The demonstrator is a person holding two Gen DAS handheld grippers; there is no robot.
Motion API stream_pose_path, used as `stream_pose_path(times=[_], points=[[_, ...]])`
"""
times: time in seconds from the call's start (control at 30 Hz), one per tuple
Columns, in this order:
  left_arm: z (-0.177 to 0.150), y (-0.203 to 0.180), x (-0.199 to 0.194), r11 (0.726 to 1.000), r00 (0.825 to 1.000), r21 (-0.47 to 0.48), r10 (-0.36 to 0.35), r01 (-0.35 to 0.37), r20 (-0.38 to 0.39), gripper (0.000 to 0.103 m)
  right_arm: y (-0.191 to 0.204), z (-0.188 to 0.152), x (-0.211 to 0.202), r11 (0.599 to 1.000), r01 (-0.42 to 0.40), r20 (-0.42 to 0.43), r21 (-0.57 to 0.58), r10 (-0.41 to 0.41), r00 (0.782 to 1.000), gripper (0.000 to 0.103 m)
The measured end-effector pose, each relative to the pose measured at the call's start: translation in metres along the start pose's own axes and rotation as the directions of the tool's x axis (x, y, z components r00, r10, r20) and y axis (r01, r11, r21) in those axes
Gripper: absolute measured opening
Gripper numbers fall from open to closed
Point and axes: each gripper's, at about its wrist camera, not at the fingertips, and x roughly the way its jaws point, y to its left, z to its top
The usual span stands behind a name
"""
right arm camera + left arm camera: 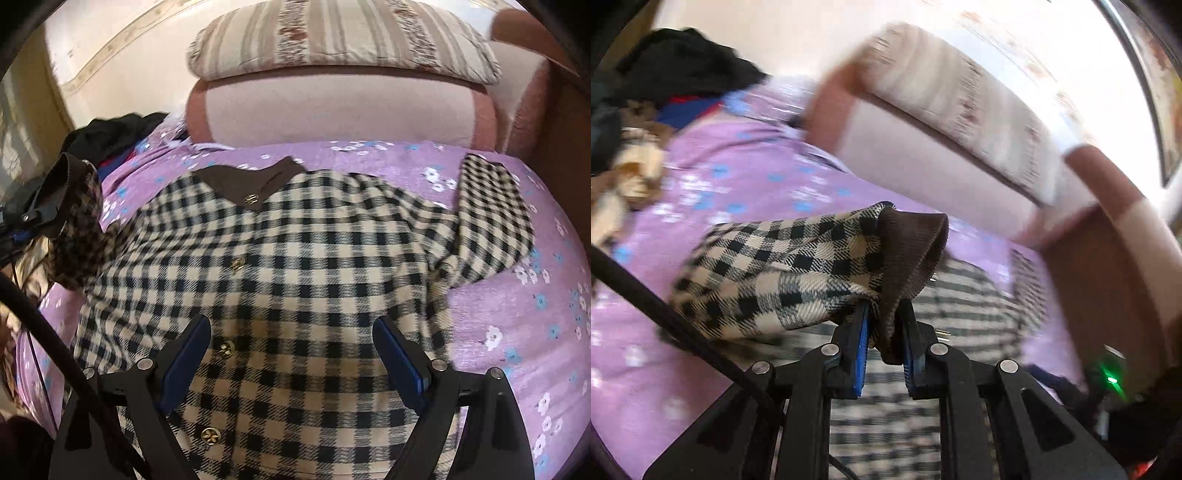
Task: Fold large clothes
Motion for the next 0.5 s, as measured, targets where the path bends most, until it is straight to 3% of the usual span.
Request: stream_pose_path(times=[0.2, 0.27, 0.3, 0.33, 0.4, 0.47, 0.5], points=[[-0.026, -0.061, 0.067, 0.995, 0.995, 0.097, 0.01, 0.0, -0.102, 0.015, -0.021, 0.004, 0.004, 0.997, 0.026, -0.021, 0.07, -0.024, 0.999, 0.092], [-0.041, -0.071, 0.093, 0.99, 0.989, 0.135, 0.052, -0.033, -0.14, 0.016, -0.025, 0.004, 0.005, 0.996, 0.031, -0.028, 0.083, -0.029, 0.999, 0.093], [-0.05, -0.073, 0.106, 0.986, 0.984, 0.155, 0.085, -0.061, -0.157, 0.021, -0.027, 0.005, 0.006, 0.995, 0.028, -0.035, 0.092, -0.025, 0.999, 0.093], [-0.057, -0.073, 0.116, 0.983, 0.979, 0.167, 0.105, -0.075, -0.174, 0.034, -0.028, 0.004, 0.008, 0.995, 0.026, -0.041, 0.099, -0.022, 0.999, 0.093], [-0.068, -0.071, 0.128, 0.982, 0.969, 0.174, 0.107, -0.069, -0.221, 0.052, -0.029, 0.004, 0.012, 0.994, 0.014, -0.056, 0.113, -0.008, 0.998, 0.093], [-0.072, -0.064, 0.124, 0.985, 0.965, 0.162, 0.098, -0.059, -0.245, 0.053, -0.027, 0.003, 0.015, 0.993, -0.001, -0.065, 0.115, 0.008, 0.998, 0.093], [-0.073, -0.061, 0.117, 0.985, 0.964, 0.162, 0.101, -0.062, -0.244, 0.059, -0.026, 0.003, 0.016, 0.994, -0.009, -0.068, 0.112, 0.017, 0.998, 0.093]])
